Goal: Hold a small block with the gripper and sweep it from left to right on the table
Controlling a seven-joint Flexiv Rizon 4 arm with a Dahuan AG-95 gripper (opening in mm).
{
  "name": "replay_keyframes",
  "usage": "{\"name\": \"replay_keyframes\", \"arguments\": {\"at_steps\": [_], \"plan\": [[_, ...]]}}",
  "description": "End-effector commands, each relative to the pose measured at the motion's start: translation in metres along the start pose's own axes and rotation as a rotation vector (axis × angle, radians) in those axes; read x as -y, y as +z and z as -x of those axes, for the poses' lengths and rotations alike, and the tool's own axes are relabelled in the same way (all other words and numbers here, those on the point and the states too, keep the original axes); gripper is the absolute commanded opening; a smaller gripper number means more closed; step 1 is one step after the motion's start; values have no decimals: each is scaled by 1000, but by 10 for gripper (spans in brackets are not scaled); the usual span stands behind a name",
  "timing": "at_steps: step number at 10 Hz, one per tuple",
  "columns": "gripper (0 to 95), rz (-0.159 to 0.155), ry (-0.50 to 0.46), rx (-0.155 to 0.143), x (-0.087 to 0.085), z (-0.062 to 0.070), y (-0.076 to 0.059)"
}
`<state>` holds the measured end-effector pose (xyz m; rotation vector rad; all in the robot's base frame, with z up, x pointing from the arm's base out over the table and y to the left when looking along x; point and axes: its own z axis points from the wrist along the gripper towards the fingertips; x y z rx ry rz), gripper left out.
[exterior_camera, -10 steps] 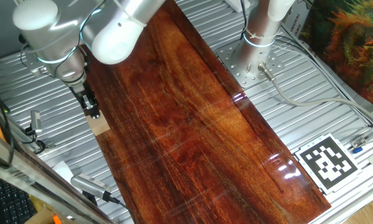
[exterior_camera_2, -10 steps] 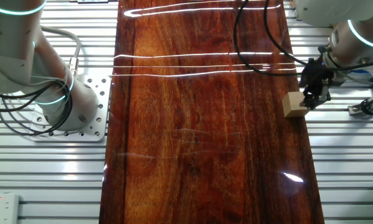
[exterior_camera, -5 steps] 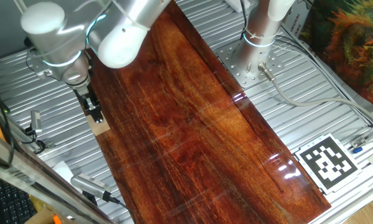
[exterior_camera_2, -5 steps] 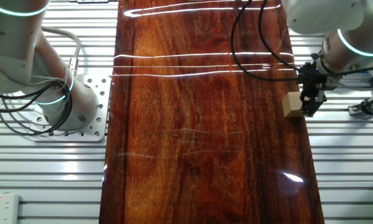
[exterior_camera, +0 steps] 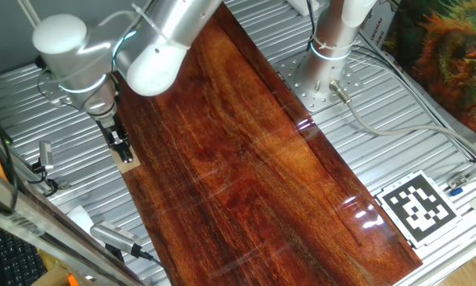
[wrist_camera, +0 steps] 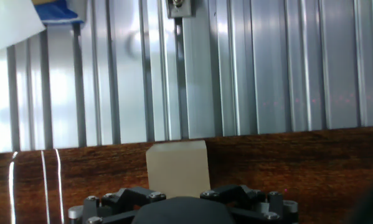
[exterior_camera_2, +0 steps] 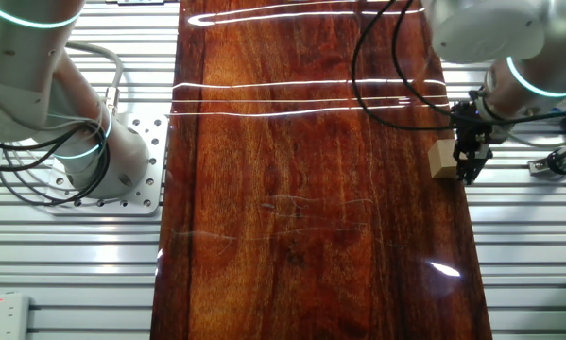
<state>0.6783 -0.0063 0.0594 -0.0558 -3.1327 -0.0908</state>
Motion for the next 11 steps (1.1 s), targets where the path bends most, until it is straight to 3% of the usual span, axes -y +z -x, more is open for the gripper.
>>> {"name": "replay_keyframes", "arguments": {"at_steps": [1,4,6,7,11], "plan": [[950,1,-1,2,0,1,8],[950,1,-3,9,1,0,23],[950,2,-4,13,1,0,25],[760,2,-5,13,1,0,25],[760,3,-5,12,1,0,27]]}}
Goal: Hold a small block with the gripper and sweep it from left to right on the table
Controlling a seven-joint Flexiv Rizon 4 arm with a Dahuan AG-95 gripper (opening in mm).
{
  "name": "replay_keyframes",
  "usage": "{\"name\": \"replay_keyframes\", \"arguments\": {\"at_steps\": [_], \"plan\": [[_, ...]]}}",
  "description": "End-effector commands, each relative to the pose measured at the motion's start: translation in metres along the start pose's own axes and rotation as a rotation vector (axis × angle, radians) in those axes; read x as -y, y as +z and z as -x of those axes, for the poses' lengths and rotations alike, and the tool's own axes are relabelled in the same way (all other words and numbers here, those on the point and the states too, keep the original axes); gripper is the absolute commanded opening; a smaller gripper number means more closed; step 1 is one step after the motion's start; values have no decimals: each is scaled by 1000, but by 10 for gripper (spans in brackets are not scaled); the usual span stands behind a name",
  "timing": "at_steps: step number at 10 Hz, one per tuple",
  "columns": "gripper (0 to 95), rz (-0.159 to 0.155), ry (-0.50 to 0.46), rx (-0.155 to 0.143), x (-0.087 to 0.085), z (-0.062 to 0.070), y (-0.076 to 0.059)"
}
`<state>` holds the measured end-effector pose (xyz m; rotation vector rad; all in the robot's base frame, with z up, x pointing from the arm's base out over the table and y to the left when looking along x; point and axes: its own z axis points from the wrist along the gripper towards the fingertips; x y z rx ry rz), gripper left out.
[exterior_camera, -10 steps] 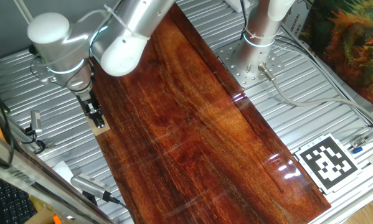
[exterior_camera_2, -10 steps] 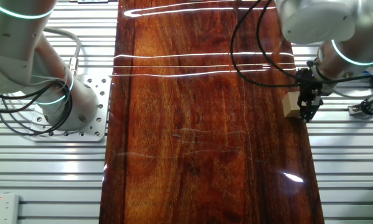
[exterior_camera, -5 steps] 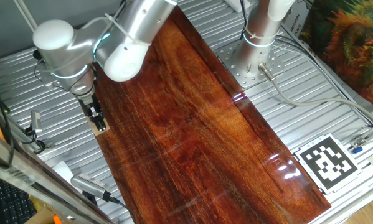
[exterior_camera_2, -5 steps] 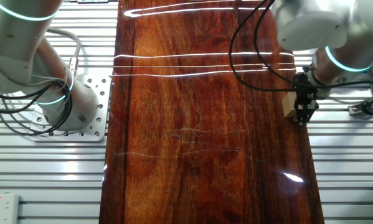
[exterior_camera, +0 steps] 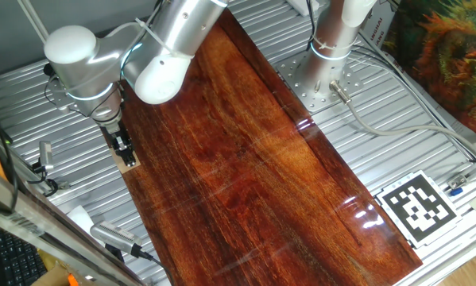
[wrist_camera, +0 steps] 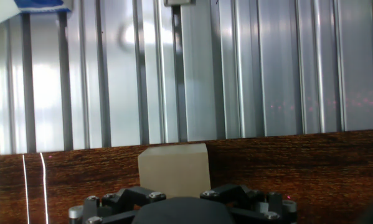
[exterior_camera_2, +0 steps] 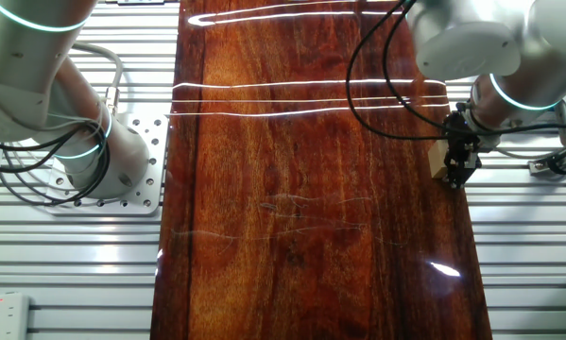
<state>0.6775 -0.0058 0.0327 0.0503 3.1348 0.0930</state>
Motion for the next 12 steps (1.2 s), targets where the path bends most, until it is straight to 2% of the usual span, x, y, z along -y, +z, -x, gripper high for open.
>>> {"name": "replay_keyframes", "arguments": {"at_steps": [1,8,9,12], "plan": [[760,2,0,0,0,0,2],[760,2,-2,-1,0,0,4],[570,2,-1,-2,0,0,4],[570,8,3,-4,0,0,4]]}}
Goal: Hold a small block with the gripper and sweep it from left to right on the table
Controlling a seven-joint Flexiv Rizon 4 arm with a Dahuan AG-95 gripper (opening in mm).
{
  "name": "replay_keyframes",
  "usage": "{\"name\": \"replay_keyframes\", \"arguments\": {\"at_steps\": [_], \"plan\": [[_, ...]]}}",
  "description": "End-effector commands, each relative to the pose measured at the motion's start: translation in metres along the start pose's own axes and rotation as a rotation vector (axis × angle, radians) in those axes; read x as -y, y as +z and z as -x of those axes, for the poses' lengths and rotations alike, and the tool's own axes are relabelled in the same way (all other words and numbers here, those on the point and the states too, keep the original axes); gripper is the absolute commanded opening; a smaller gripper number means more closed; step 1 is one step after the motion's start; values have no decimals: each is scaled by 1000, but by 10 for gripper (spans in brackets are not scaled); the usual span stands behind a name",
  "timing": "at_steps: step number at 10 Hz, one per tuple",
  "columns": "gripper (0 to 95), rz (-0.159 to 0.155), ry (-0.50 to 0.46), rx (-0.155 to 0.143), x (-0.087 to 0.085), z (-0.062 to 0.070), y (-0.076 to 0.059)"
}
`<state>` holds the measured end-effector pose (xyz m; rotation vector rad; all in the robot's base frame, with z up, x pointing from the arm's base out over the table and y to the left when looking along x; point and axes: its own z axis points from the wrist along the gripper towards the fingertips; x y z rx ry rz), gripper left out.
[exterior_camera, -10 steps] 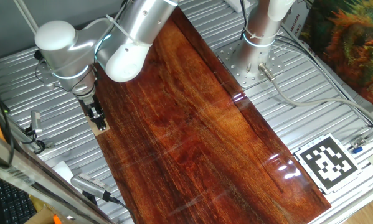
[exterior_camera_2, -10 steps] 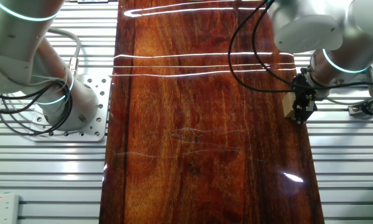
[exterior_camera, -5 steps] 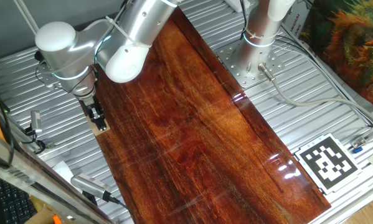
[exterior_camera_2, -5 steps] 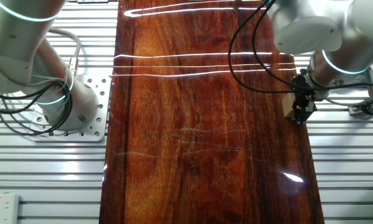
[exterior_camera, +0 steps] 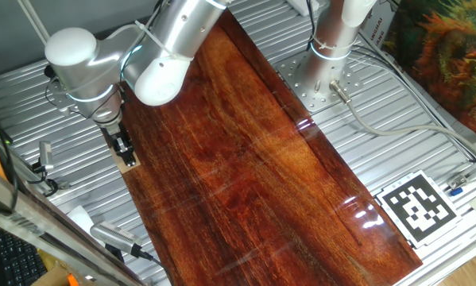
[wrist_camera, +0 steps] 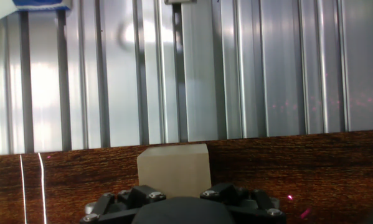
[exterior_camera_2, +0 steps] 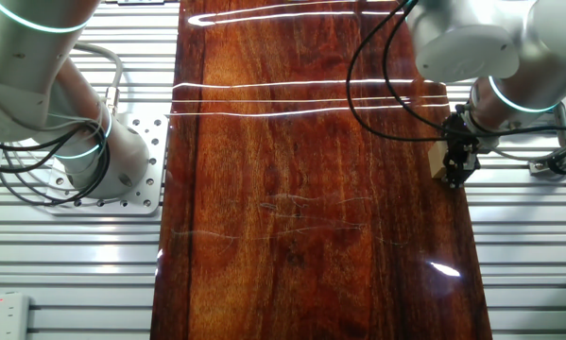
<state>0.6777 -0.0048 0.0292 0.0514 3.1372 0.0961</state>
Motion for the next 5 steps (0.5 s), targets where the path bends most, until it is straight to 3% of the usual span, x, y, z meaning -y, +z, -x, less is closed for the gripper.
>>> {"name": "replay_keyframes", "arguments": {"at_steps": [1,5], "plan": [[570,10,3,-2,0,0,0],[570,4,0,-5,0,1,-1]]}}
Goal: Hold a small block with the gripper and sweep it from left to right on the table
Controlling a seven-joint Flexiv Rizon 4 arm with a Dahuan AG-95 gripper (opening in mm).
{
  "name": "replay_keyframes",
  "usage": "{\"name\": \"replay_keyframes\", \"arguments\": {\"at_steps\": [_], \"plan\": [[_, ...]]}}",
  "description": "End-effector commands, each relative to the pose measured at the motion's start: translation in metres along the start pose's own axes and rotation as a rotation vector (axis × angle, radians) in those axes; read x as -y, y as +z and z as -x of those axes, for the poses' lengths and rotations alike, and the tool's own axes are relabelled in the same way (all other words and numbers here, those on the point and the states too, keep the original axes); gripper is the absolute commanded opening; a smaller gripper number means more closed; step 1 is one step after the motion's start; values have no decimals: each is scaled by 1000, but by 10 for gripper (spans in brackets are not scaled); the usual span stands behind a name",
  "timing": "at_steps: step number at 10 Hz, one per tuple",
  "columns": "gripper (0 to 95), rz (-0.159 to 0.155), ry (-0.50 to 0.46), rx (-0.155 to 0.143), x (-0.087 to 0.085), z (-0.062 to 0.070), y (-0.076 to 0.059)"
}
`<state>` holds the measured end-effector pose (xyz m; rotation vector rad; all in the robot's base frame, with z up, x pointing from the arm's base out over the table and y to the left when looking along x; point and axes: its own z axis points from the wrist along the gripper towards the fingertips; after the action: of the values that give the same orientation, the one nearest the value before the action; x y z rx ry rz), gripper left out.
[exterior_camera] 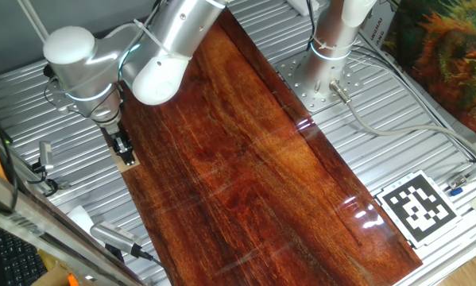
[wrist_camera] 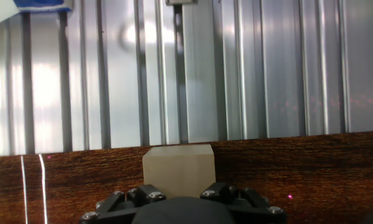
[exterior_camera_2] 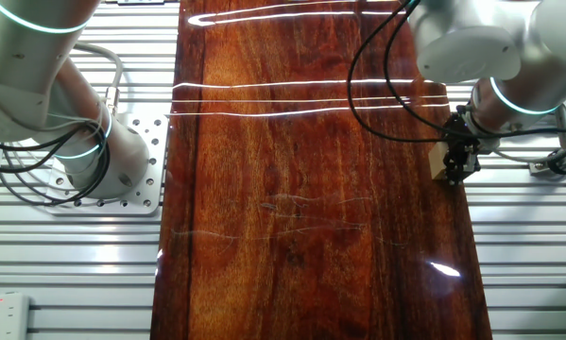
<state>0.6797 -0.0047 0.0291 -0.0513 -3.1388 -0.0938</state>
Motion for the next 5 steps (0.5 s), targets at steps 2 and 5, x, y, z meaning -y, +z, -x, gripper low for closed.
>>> {"name": "replay_keyframes", "arguments": {"at_steps": [2,5], "plan": [[570,4,-3,-4,0,-1,-1],[570,3,-8,-6,0,-1,-1]]}}
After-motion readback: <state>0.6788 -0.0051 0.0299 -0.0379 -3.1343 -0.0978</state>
